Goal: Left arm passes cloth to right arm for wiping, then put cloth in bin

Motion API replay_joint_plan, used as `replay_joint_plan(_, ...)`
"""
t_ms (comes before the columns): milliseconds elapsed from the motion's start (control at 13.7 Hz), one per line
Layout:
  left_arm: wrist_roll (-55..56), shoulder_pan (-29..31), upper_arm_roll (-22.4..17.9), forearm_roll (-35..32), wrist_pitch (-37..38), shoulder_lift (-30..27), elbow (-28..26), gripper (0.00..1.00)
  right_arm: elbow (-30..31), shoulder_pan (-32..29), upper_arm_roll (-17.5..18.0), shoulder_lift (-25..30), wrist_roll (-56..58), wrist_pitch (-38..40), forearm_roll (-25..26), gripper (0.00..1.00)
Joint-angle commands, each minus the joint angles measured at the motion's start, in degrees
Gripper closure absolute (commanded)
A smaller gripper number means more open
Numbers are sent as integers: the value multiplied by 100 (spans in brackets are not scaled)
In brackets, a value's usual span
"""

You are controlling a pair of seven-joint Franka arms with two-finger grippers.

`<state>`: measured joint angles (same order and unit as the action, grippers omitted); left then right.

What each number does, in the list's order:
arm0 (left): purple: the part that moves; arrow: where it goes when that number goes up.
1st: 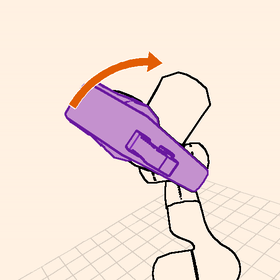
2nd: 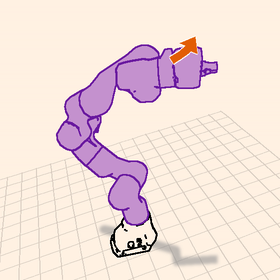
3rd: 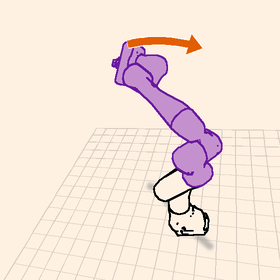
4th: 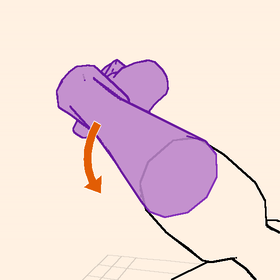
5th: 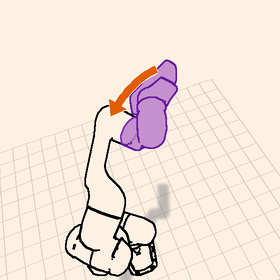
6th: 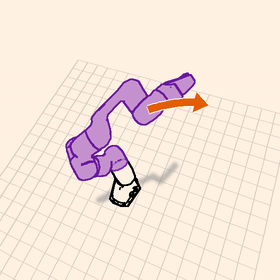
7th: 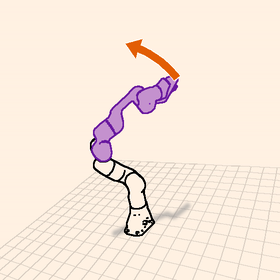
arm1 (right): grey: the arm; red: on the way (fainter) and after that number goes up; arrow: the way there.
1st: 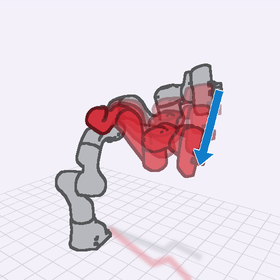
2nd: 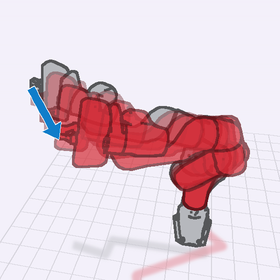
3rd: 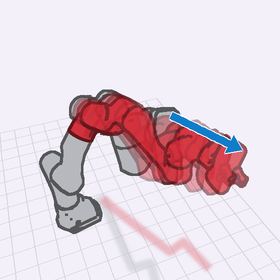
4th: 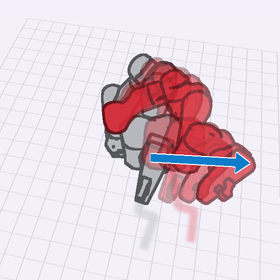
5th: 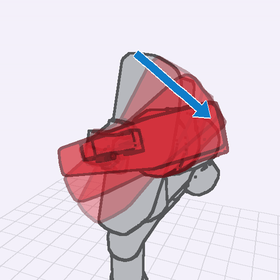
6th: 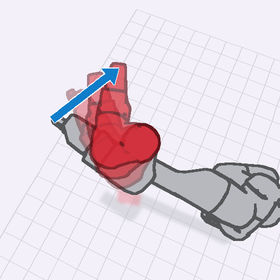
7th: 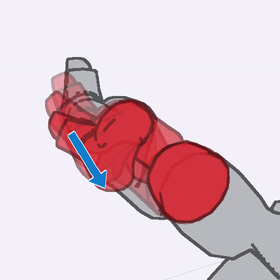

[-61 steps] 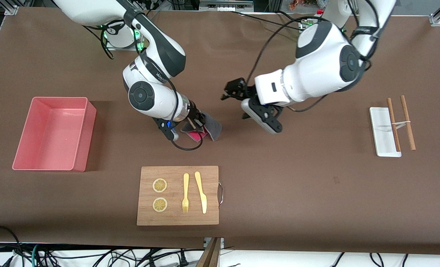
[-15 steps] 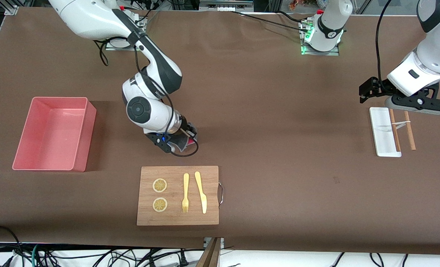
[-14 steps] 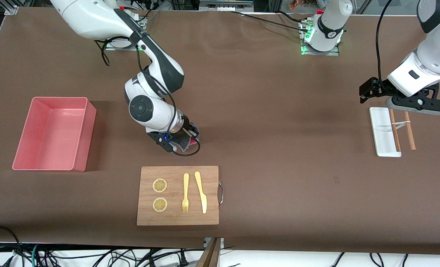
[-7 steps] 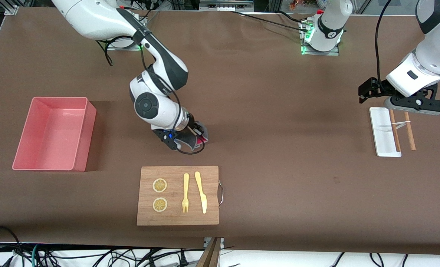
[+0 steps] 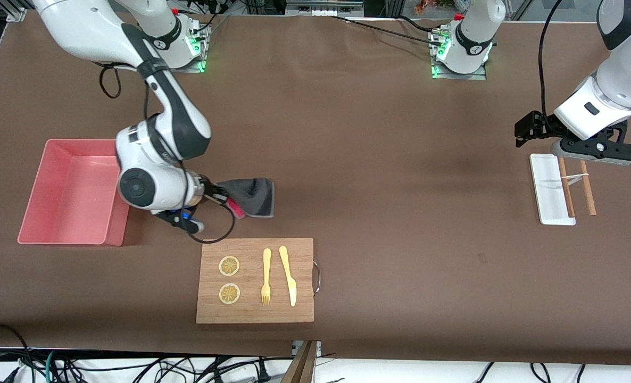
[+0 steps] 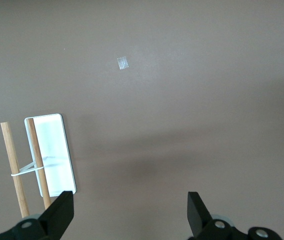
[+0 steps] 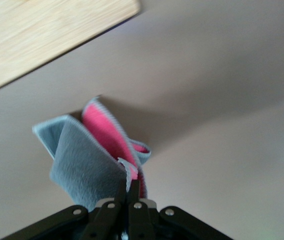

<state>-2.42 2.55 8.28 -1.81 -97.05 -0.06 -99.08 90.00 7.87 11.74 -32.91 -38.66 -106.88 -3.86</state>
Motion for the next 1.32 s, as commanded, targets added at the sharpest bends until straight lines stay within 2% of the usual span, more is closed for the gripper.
replay_joint_plan(0,-21,79,68,-83,90,-20,-6,0,70,-31,-469,171,1041,325,34,100)
replay_joint_plan(366,-21,79,68,-83,98,-20,2,0,52,-66,-1278,311,2624,677,25,100)
replay_joint_plan(659,-21,70,68,-83,98,-11,11,0,-18,-320,-1314,1066,2785,1448,16,100)
replay_joint_plan(806,-21,70,68,-83,98,-20,2,0,-394,-531,-1410,1339,3064,2133,34,100)
replay_joint_plan(1025,-21,70,77,-83,98,-20,2,0,-974,-550,-2068,1446,4083,3022,25,100)
replay_joint_plan(1245,-21,70,77,-83,98,-20,2,0,-1222,-637,-2473,1454,5153,3271,533,100)
